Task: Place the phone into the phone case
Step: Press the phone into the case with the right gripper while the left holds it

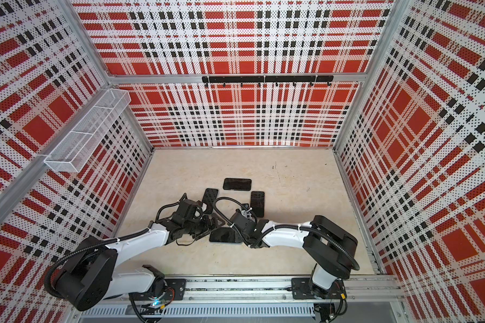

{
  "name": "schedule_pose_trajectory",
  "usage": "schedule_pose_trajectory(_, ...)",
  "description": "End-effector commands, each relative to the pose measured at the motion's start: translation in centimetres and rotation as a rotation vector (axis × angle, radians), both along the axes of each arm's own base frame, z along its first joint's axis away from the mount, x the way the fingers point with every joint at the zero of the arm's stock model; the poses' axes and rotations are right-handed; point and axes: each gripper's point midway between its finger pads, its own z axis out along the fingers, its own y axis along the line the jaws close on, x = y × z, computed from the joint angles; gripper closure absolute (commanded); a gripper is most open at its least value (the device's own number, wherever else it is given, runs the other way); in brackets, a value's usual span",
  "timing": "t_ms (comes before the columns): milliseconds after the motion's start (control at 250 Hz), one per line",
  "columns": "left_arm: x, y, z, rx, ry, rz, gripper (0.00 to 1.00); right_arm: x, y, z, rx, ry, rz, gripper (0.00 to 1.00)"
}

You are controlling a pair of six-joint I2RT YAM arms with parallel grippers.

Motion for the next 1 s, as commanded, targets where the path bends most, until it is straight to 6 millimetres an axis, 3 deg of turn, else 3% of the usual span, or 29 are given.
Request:
schedule_pose_trajectory(0,-1.7,0.4,-1.1,0.034,0.051,-0.016,0.00,-3.2,2.0,-1.7,0.066,0.105,0.087,0.83)
schedule_pose_trajectory(156,-1.7,1.8,0.4,0.118,0.023,-0.004,0.00,-2.6,1.3,2.1,0.129,0.034,0.059,0.68)
schedule_pose_trajectory(292,-1.8,2.7,1.6,0.159,0.000,0.002,0.00,-2.7,0.4,3.5,0.180,0.032,0.038,0.53)
schedule_pose_trajectory(512,-2.6,2.3,1.5,0.123,0.003,-0.014,0.00,-2.9,0.4,2.8,0.323,0.111,0.019,0.37)
schedule_pose_trajectory(824,-2.2,0.8,0.7,0.064,-0.005,-0.029,0.00,-2.7,1.4,1.2,0.485,0.213,0.036,0.33)
schedule_pose_trajectory(996,-2.0,0.3,-0.1,0.048,0.009,-0.034,0.06,-2.7,1.9,-0.1,0.558,0.266,0.034,0.32)
